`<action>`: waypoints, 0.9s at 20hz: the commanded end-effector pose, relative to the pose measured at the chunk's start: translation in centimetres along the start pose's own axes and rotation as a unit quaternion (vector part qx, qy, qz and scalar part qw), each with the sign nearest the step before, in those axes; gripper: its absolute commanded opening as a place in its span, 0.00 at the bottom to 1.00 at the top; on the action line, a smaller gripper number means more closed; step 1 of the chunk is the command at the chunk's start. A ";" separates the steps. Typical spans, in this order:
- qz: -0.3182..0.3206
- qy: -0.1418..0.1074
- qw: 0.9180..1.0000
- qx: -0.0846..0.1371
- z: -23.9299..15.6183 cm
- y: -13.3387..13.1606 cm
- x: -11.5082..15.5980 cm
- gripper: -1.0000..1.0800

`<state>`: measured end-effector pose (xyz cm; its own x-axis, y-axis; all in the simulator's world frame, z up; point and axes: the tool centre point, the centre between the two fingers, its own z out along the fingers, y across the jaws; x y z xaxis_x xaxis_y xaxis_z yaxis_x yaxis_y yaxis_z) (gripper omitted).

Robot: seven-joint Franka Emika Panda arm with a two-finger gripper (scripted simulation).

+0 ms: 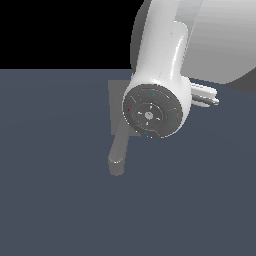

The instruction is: Turn on the faucet by rotating a designated handle.

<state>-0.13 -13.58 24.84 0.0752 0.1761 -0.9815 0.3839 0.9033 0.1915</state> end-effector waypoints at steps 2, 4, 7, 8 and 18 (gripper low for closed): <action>-0.079 0.011 0.986 -0.149 -0.4 3.7 1.3 0.00; -0.082 0.013 0.985 -0.152 -0.3 3.4 1.7 0.00; -0.086 0.016 0.984 -0.155 -0.1 3.0 2.1 0.00; -0.060 -0.016 0.990 -0.128 0.2 3.2 1.4 0.00; -0.067 -0.008 0.989 -0.135 0.2 1.4 3.6 0.00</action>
<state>-1.07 -17.60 21.63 0.1071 0.1555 -0.9820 0.4553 0.8704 0.1874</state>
